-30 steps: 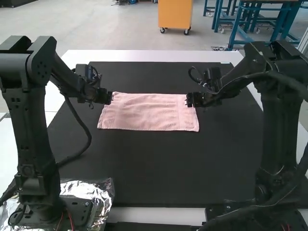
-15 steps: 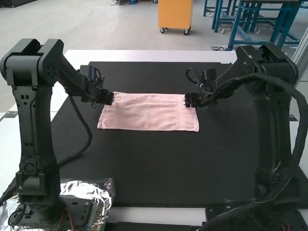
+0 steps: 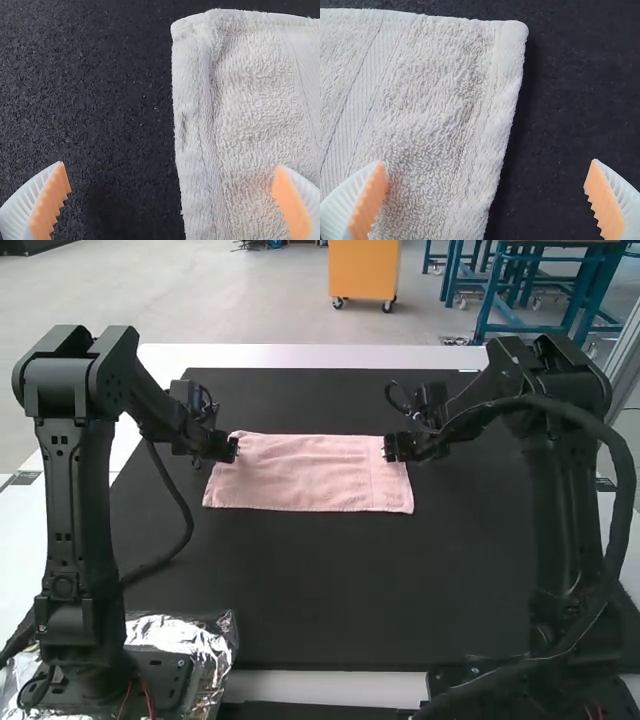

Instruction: Fold the towel.

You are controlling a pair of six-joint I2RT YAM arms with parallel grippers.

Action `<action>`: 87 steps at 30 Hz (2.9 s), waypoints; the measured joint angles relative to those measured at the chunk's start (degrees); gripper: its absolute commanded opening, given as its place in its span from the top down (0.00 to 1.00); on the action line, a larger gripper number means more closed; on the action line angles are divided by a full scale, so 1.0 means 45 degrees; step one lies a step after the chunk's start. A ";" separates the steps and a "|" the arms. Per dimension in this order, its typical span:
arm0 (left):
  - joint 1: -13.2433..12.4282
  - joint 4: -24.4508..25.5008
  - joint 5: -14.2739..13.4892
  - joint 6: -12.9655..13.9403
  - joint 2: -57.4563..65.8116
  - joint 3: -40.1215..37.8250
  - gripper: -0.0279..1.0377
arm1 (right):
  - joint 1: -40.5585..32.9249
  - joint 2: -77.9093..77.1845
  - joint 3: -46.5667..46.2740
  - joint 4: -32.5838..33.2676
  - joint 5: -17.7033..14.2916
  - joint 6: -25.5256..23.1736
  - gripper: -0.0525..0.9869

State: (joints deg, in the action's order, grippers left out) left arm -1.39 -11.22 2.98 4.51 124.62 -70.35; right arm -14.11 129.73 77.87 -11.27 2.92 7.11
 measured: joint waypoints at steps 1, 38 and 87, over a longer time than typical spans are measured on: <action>0.0000 -0.0010 0.0000 0.0005 0.0024 -0.0015 0.09 | 0.0000 0.0000 0.0000 0.0000 -0.0024 0.0000 0.08; -0.0763 0.1360 0.3240 -0.0495 -0.2113 -0.0330 0.96 | 0.0335 -0.2720 -0.0500 0.1166 0.2249 -0.0510 0.97; -0.1472 -0.2667 0.3410 -0.1987 -0.5289 0.7490 0.06 | 0.0617 -0.6023 -0.6654 0.0223 0.3152 -0.1224 0.08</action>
State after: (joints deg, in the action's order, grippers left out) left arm -8.01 -23.22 18.33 -4.43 100.82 -36.64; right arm -11.33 102.63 47.92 -10.26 17.10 1.61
